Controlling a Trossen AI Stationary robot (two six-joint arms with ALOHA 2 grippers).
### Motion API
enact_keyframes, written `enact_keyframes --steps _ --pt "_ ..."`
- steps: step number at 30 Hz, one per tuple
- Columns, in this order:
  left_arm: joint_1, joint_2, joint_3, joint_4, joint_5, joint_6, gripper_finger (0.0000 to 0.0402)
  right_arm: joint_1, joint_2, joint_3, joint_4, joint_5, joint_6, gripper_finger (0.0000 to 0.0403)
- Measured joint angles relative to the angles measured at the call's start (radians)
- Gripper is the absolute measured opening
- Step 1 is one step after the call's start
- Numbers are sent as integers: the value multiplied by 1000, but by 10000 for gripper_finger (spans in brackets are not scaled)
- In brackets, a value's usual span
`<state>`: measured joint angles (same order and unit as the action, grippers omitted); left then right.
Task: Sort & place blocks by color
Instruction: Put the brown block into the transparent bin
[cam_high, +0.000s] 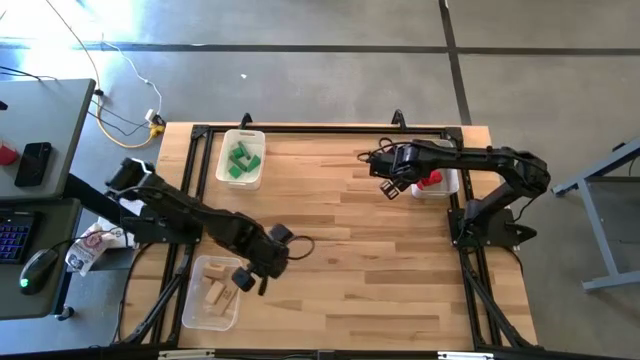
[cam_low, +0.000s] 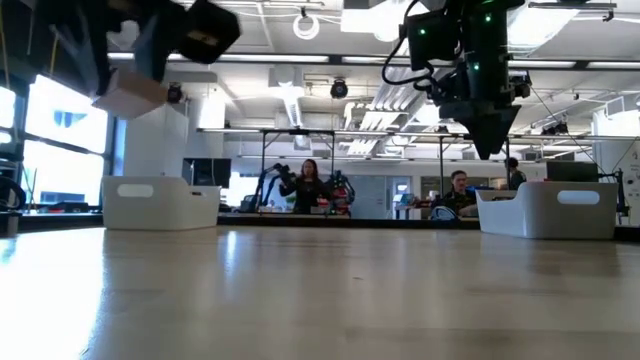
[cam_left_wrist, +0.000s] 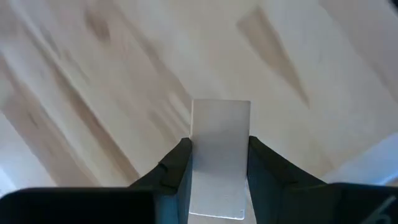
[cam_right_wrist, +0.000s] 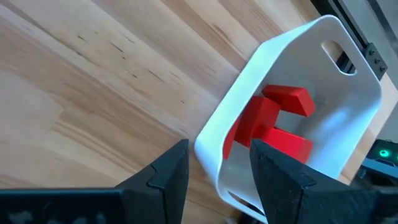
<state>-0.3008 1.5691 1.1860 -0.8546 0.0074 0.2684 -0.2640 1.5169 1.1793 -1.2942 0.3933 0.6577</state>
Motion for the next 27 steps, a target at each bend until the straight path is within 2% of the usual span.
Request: enact_keyframes --steps 6,14,20,27 --pt "-50 -138 -139 13 -82 -181 92 5 0 0 11 -4 1 156" --pt "-159 -286 -210 -44 -133 -426 92 5 0 0 38 -6 1 156" --pt "-249 -315 -254 -80 -153 -638 92 5 0 0 45 -9 0 156" --pt "-336 -309 -337 -51 -103 -795 92 5 0 0 55 -27 -2 156"
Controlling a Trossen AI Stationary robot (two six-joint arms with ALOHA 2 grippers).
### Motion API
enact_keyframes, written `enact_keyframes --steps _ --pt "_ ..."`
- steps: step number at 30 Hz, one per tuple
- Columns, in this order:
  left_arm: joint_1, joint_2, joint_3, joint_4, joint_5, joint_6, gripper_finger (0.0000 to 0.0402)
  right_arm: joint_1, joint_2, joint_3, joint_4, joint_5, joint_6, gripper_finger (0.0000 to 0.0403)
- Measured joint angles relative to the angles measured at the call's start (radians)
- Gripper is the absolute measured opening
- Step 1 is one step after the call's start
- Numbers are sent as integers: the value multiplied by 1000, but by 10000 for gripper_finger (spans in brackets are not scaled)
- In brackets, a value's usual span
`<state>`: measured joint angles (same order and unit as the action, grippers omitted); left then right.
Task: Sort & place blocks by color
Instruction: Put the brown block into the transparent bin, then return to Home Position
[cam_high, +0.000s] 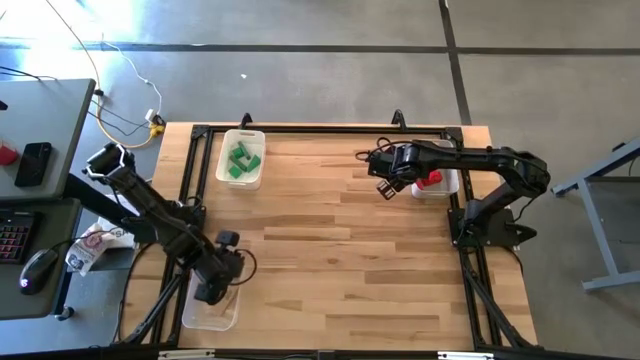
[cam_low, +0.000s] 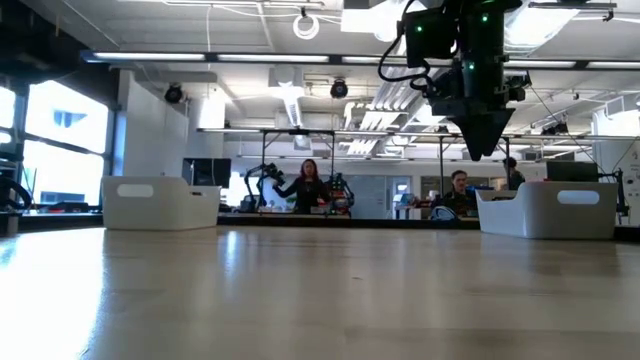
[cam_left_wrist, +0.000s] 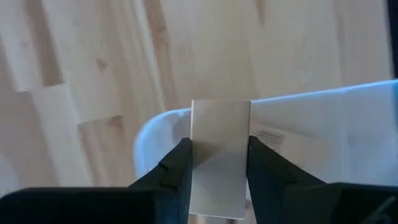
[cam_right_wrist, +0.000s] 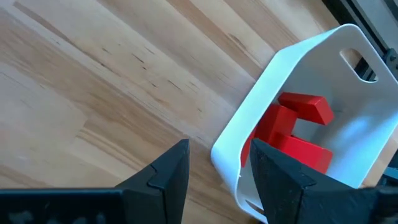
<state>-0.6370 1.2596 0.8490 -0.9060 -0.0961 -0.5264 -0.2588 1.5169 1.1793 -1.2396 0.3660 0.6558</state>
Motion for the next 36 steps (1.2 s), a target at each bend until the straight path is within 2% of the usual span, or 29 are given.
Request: enact_keyframes --steps 13,24,29,36 --pt "-107 1 -18 21 11 -193 97 0 0 0 7 -7 -1 156" --pt "-111 1 -18 38 3 -324 183 0 0 0 7 -33 -1 156" --pt "-111 1 -18 38 0 -310 210 0 0 0 7 -55 -1 156" --pt "-107 -28 -18 50 -165 -213 210 34 0 0 19 -71 -28 156"
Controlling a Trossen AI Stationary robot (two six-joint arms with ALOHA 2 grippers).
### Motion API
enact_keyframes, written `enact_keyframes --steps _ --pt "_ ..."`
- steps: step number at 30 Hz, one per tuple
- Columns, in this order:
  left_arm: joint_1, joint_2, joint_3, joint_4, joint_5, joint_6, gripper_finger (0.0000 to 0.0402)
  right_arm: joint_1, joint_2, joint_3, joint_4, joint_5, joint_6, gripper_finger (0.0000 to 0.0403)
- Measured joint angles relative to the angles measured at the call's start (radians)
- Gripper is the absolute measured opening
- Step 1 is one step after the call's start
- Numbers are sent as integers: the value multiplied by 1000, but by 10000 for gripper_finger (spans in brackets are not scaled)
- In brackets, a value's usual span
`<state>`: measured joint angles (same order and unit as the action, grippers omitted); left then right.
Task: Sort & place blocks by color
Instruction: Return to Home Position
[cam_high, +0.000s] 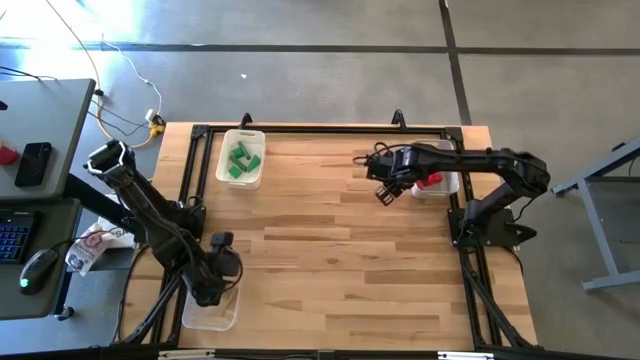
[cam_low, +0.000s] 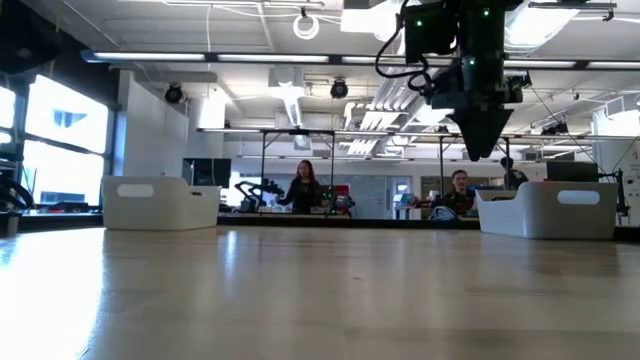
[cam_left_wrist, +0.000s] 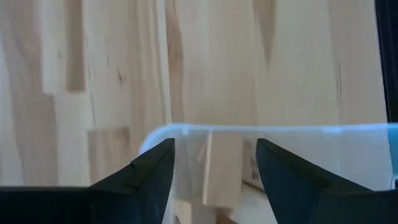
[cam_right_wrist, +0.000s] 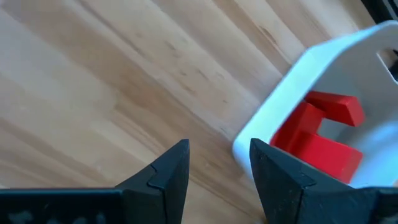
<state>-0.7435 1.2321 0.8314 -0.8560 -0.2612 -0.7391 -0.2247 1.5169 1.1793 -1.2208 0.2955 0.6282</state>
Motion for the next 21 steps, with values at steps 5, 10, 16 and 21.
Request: enact_keyframes --steps 5,10,16,21 --pt "35 -76 0 104 -94 111 209 69 0 0 38 0 -8 156" --pt "110 -179 0 252 -107 308 209 152 0 0 124 0 -43 156" --pt "213 -287 0 344 -84 505 209 252 0 0 279 0 -136 156" --pt "282 -351 0 360 -23 609 209 320 0 0 370 0 -186 156"
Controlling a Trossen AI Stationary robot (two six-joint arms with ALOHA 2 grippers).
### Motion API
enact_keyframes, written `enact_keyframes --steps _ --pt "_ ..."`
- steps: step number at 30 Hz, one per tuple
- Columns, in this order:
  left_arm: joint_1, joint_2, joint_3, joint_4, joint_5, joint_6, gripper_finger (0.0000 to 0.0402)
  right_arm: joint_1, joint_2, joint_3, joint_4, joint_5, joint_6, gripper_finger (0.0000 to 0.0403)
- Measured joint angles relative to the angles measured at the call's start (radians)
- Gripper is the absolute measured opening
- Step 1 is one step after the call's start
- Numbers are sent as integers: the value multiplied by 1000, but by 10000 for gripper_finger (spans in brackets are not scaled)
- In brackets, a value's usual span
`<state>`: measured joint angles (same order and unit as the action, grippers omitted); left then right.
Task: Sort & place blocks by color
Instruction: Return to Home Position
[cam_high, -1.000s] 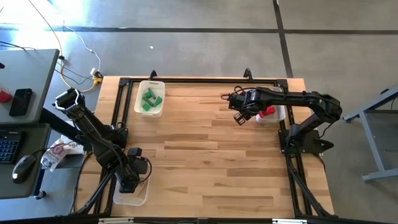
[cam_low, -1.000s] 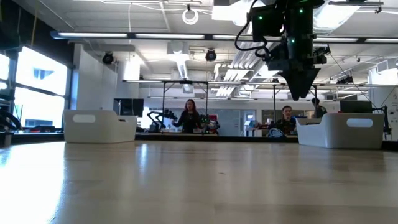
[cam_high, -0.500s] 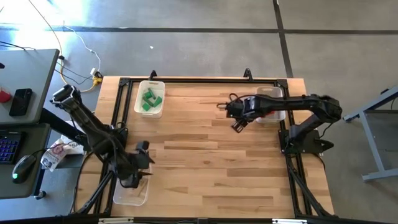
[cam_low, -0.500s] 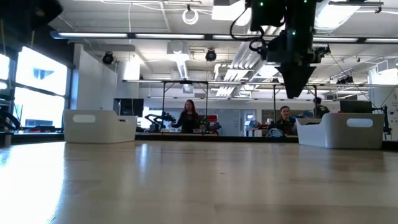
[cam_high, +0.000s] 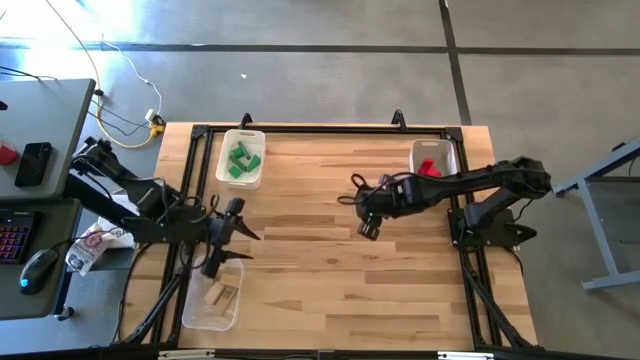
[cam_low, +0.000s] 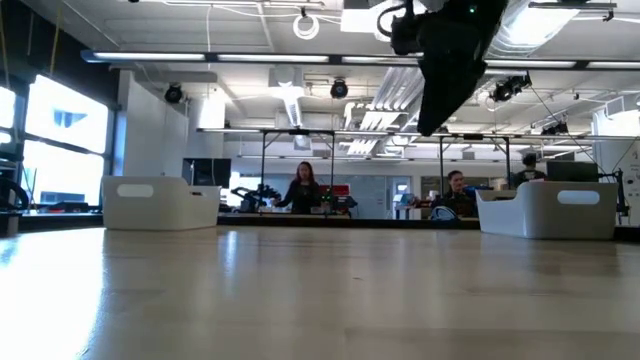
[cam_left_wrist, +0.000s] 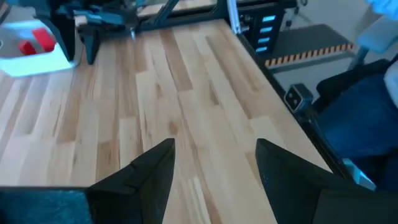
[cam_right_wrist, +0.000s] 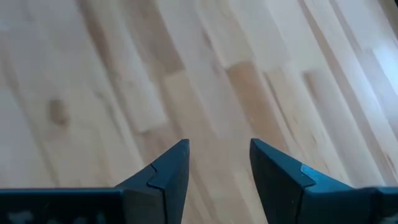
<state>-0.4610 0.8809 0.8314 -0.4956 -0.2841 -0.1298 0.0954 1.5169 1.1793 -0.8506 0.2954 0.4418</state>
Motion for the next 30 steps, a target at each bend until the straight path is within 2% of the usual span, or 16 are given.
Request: enact_keyframes --steps 3,7,10,15,21,26,30 --pt "27 -37 -26 34 44 38 209 32 0 0 44 0 -23 156" --pt "67 -129 -169 175 133 30 209 68 0 0 105 0 -59 156" --pt "84 -206 -276 256 159 -5 209 89 0 0 137 0 -85 156" --pt "84 -327 -427 407 147 36 209 98 0 0 145 0 -109 156" --pt "84 -467 -544 449 133 46 209 95 0 0 144 0 -111 156" --pt "84 -580 -627 469 49 90 209 95 0 0 148 -17 -129 156" --pt "84 -662 -688 491 40 115 209 93 0 0 160 -20 -144 156"
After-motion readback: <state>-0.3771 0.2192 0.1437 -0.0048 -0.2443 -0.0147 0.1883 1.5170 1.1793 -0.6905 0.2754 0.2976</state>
